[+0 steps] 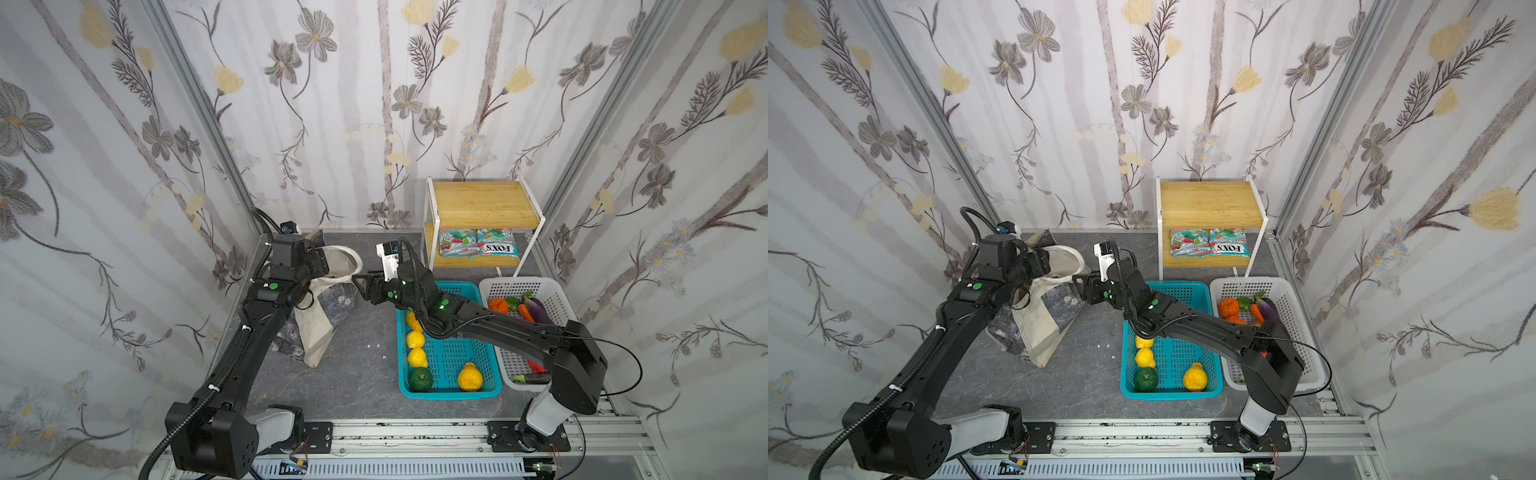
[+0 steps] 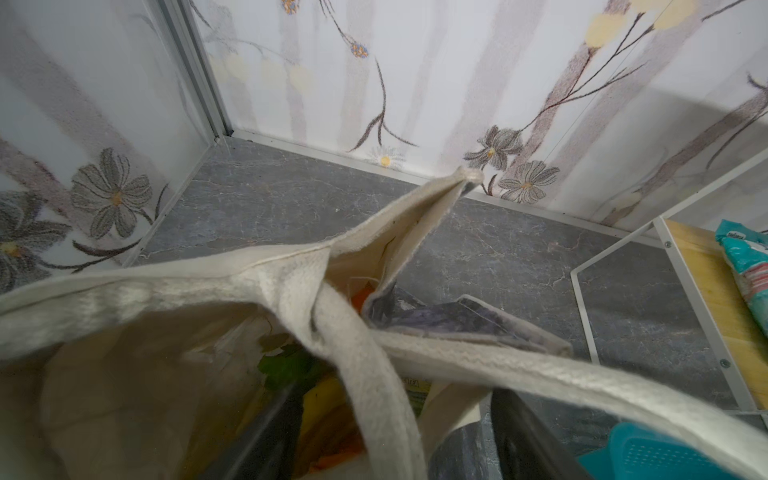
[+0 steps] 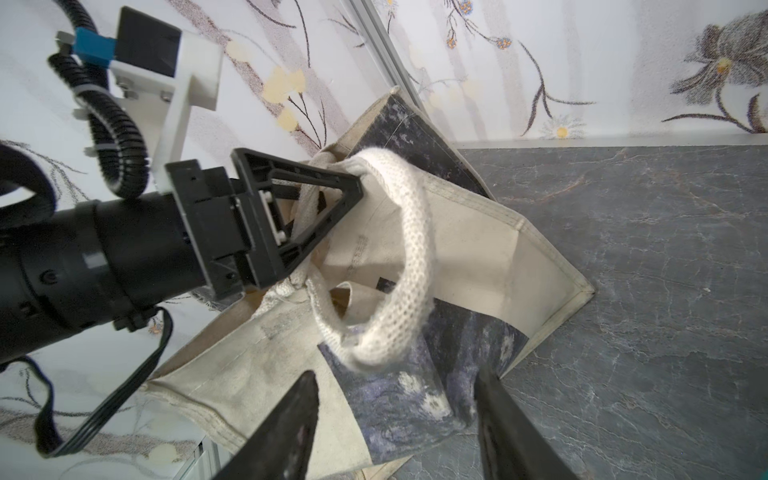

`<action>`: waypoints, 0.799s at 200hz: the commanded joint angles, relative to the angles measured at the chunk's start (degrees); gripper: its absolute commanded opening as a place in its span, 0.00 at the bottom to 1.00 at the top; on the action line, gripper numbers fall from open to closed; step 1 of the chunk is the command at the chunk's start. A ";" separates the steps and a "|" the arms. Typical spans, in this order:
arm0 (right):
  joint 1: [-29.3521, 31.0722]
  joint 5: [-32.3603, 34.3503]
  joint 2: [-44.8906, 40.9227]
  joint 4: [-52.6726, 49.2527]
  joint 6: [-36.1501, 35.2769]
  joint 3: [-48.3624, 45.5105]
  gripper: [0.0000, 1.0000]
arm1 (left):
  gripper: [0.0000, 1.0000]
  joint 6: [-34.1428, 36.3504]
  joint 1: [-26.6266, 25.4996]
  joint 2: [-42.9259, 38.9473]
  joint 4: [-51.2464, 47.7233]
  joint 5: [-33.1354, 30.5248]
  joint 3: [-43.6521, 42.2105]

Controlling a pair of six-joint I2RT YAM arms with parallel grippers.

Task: Place the food into the grocery bag and tie it
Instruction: 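Pull the knotted handles taut with both grippers above the bag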

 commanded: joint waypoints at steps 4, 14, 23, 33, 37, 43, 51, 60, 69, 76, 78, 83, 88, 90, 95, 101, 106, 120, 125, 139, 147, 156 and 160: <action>0.53 -1.32 1.20 4.45 0.55 1.14 0.59 | 0.11 -1.28 0.92 0.99 2.50 4.66 1.17; 0.53 -1.24 1.40 5.24 0.72 1.15 0.59 | 0.00 -1.95 0.84 0.18 2.54 6.06 2.23; 0.51 -0.73 1.57 5.64 0.82 1.21 0.59 | 0.00 -3.30 0.84 -2.32 2.61 6.97 2.89; 0.45 -0.22 1.95 5.54 0.82 1.98 0.58 | 0.00 -5.06 0.84 -5.12 2.54 8.52 3.58; 0.44 -0.13 2.16 5.22 0.81 2.42 0.58 | 0.00 -5.69 0.78 -6.28 2.53 9.51 3.69; 0.42 -0.12 2.50 4.74 0.84 3.14 0.57 | 0.00 -6.60 0.77 -7.83 2.54 10.99 3.83; 0.41 -0.04 2.84 4.47 0.84 3.94 0.57 | 0.00 -7.66 0.75 -9.88 2.60 12.96 3.62; 0.41 0.06 3.15 4.62 0.76 4.34 0.57 | 0.00 -8.52 0.75 -11.51 2.53 14.87 3.19; 0.32 0.10 3.32 5.02 0.78 4.71 0.57 | 0.00 -9.25 0.75 -12.73 2.53 16.37 2.36; 0.11 -1.07 3.29 6.17 1.01 4.63 0.57 | 0.00 -9.93 0.75 -13.54 2.53 16.84 1.39; 0.12 -1.68 3.30 6.74 1.13 4.50 0.57 | 0.00 -10.07 0.75 -13.68 2.56 16.97 1.10; -0.09 -2.82 3.17 8.35 1.52 4.15 0.56 | 0.00 -10.15 0.75 -13.97 2.53 17.36 0.50; -0.18 -3.77 3.03 9.91 1.85 3.78 0.56 | 0.00 -10.02 0.75 -14.10 2.53 17.66 -0.04; -0.24 -4.04 2.95 10.47 2.02 3.70 0.55 | 0.00 -9.99 0.75 -14.17 2.53 17.66 -0.29; -0.24 -4.44 2.73 11.76 2.15 3.40 0.55 | 0.00 -9.97 0.75 -14.28 2.53 17.28 -0.78; -0.27 -4.51 2.64 12.84 2.16 3.14 0.55 | 0.00 -10.14 0.75 -14.37 2.62 16.67 -1.17; -0.28 -4.26 2.63 13.10 2.14 3.17 0.55 | 0.00 -10.03 0.75 -14.29 2.62 16.26 -1.43; -0.42 -3.17 2.64 12.37 2.30 3.16 0.54 | 0.00 -9.76 0.75 -13.82 2.81 15.73 -1.41; -0.40 -2.66 2.60 11.99 2.42 2.93 0.54 | 0.00 -9.92 0.75 -13.61 2.95 15.76 -1.24; 0.12 -2.29 2.21 10.96 2.11 2.81 0.54 | 0.00 -10.81 0.75 -13.15 3.90 17.74 -0.42; 0.29 -3.28 2.16 11.22 1.82 2.74 0.55 | 0.00 -11.60 0.67 -13.06 4.62 19.23 0.20; 0.26 -5.61 2.16 12.77 1.75 2.65 0.55 | 0.02 -12.44 0.37 -13.14 5.57 20.20 0.72; 0.16 -6.51 2.20 13.40 1.81 2.80 0.55 | 0.06 -12.72 0.18 -13.21 6.09 20.44 0.84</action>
